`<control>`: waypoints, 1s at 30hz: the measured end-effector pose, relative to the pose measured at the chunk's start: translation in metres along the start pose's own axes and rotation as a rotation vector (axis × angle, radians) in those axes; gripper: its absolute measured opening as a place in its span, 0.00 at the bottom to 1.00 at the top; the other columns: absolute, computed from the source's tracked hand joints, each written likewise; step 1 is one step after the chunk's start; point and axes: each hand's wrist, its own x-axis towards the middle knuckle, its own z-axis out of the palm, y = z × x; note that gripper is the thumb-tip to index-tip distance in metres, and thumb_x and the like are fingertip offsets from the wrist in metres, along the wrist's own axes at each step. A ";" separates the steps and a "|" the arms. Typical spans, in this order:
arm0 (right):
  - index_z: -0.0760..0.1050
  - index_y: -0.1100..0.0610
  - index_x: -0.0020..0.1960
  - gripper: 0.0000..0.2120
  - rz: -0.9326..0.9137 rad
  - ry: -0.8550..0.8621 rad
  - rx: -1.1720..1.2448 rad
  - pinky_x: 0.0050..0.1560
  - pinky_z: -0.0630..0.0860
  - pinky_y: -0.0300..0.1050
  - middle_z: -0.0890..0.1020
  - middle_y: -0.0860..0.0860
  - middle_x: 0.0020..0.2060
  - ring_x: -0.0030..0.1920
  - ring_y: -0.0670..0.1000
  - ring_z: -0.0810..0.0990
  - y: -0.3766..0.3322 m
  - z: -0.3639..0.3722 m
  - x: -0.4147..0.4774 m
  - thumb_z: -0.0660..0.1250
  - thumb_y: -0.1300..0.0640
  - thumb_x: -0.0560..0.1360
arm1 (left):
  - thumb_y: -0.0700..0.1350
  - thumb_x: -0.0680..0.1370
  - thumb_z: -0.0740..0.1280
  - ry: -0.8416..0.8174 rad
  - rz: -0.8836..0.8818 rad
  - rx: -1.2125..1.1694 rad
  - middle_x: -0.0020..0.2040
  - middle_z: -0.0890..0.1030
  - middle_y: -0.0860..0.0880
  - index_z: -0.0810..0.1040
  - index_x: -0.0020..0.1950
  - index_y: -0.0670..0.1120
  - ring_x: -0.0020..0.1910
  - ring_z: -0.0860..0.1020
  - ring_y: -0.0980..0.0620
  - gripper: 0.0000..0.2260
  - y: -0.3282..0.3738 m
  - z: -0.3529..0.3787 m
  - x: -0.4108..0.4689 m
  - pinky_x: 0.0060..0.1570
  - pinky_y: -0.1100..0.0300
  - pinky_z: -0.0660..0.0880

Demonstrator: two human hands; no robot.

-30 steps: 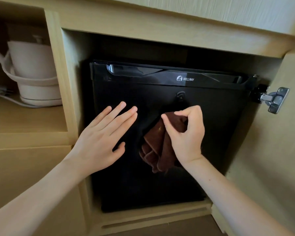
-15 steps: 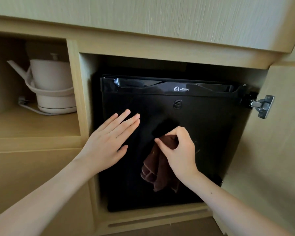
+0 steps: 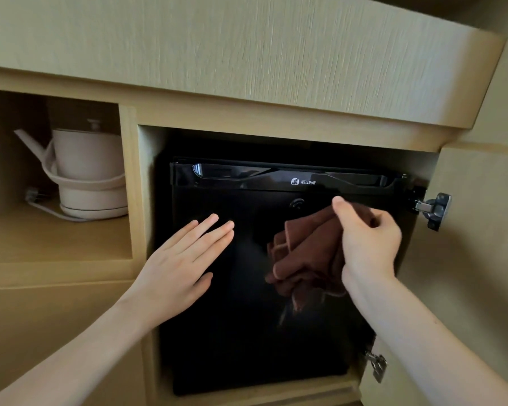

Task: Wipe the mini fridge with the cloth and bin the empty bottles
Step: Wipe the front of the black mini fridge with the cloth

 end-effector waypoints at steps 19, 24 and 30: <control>0.66 0.44 0.48 0.16 -0.758 -0.115 -0.230 0.48 0.75 0.40 0.75 0.50 0.43 0.43 0.49 0.76 0.062 0.038 -0.036 0.74 0.54 0.75 | 0.43 0.71 0.72 0.004 -0.024 -0.037 0.80 0.57 0.51 0.57 0.80 0.46 0.80 0.53 0.48 0.40 0.003 0.000 0.001 0.78 0.51 0.51; 0.64 0.43 0.49 0.18 -0.756 -0.195 -0.284 0.43 0.75 0.43 0.73 0.48 0.44 0.42 0.50 0.75 0.078 0.032 -0.042 0.73 0.53 0.72 | 0.43 0.71 0.71 0.026 -0.020 -0.045 0.80 0.59 0.51 0.58 0.80 0.46 0.80 0.54 0.49 0.39 0.003 0.000 0.001 0.78 0.51 0.51; 0.64 0.54 0.47 0.15 -0.730 -0.260 -0.267 0.41 0.69 0.36 0.70 0.57 0.42 0.39 0.52 0.71 0.085 0.023 -0.033 0.68 0.57 0.66 | 0.42 0.71 0.71 0.052 -0.024 -0.049 0.80 0.59 0.50 0.58 0.80 0.45 0.80 0.54 0.48 0.39 0.004 0.003 0.001 0.78 0.51 0.50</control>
